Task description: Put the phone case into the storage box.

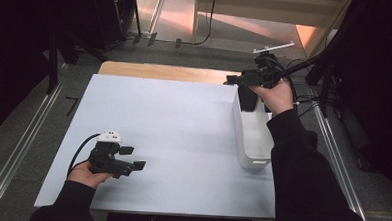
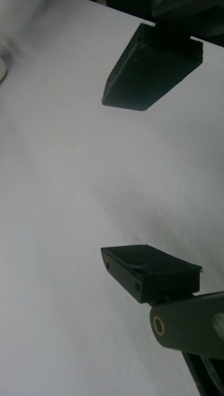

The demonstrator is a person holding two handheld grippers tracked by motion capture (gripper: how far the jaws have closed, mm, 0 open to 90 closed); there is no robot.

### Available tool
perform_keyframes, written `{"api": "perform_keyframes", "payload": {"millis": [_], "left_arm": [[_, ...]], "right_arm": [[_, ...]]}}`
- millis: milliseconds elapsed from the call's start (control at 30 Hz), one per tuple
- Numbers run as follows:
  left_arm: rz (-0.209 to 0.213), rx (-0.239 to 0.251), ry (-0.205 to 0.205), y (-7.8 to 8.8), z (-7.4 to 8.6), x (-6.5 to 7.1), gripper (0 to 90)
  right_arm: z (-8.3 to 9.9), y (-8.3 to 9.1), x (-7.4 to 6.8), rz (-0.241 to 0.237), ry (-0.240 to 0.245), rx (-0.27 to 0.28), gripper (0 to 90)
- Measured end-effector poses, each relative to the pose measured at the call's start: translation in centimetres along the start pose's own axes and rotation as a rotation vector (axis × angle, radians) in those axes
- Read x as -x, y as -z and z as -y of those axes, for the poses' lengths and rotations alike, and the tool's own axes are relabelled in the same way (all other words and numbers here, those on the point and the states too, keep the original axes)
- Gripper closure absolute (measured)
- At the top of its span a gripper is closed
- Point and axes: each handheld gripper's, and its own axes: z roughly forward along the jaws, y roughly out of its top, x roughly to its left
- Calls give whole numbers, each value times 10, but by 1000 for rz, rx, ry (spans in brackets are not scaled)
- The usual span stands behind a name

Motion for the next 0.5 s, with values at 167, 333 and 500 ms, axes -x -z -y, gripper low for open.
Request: {"api": "perform_keyframes", "payload": {"millis": [167, 333, 500], "left_arm": [[1, -2, 0, 0, 0, 0, 226], [1, -1, 0, 0, 0, 0, 226], [2, -1, 1, 0, 0, 0, 226]], "right_arm": [[6, 1, -11, -26, 24, -8, 62], [12, 0, -19, -51, 51, -20, 138], [19, 0, -25, -73, 54, -21, 138]]}}
